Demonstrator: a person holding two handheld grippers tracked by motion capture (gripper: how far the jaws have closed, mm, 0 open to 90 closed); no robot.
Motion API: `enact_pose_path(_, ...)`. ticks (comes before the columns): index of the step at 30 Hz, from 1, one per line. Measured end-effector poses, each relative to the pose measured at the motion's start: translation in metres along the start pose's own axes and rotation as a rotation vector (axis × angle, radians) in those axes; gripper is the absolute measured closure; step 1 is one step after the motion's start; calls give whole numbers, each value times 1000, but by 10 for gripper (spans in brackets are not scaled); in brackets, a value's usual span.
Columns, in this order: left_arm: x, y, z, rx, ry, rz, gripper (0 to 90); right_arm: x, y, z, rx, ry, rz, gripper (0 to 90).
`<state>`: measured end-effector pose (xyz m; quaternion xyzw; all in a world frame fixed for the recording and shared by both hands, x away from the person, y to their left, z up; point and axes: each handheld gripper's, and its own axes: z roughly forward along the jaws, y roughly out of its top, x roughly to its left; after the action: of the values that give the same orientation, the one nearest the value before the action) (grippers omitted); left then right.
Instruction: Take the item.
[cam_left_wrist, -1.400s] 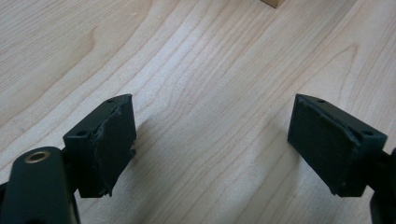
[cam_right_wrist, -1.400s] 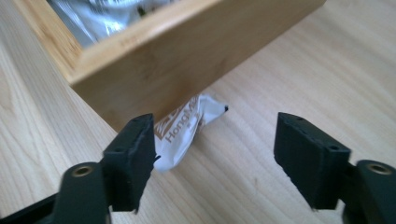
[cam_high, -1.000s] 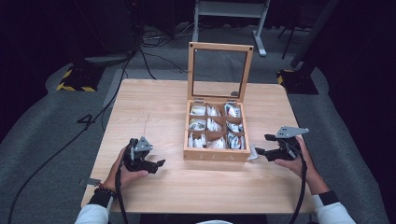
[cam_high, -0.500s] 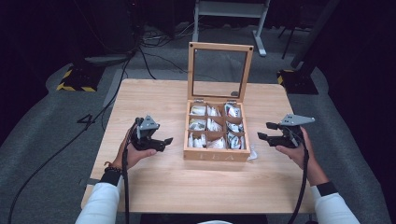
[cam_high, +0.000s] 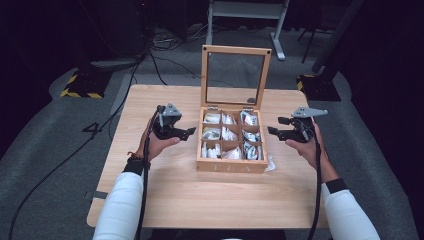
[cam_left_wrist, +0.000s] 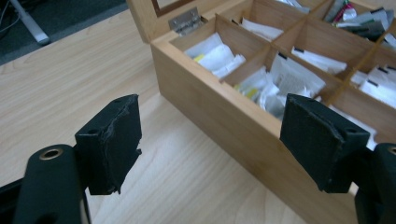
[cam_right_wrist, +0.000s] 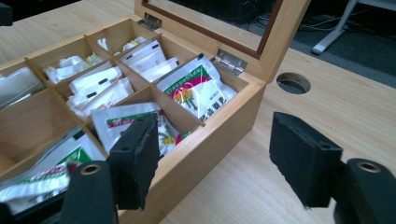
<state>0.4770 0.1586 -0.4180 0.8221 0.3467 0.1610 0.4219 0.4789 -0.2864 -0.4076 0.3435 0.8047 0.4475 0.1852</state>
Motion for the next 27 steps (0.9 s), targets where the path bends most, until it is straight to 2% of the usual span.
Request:
enact_pose_path(4,4,13,14,10,11,-1,207,-3,9,7,3,-9,2,327)
enact_pose_path(6,8,21,22,5,16,-24,208,-6,14,11,9,-15,8,322)
enact_pose_path(8,12,28,30,10,41,-38,210,-9,19,15,10,-23,10,317)
enact_pose_path(9,14,32,35,3,44,-54,210,-12,24,20,8,-33,25,311)
enact_pose_path(14,20,44,54,35,66,-75,207,-18,34,31,-7,-30,53,303)
enact_pose_path(15,21,45,56,38,65,-78,208,-19,38,36,8,-55,52,301)
enact_pose_path(20,24,56,65,40,71,-72,208,-25,46,47,27,-62,60,292)
enact_pose_path(22,27,62,69,39,68,-85,209,-27,50,51,30,-74,73,289)
enact_pose_path(23,28,65,70,41,72,-89,239,-31,53,56,39,-79,79,288)
enact_pose_path(27,30,73,75,28,77,-98,250,-35,60,65,31,-61,104,288)
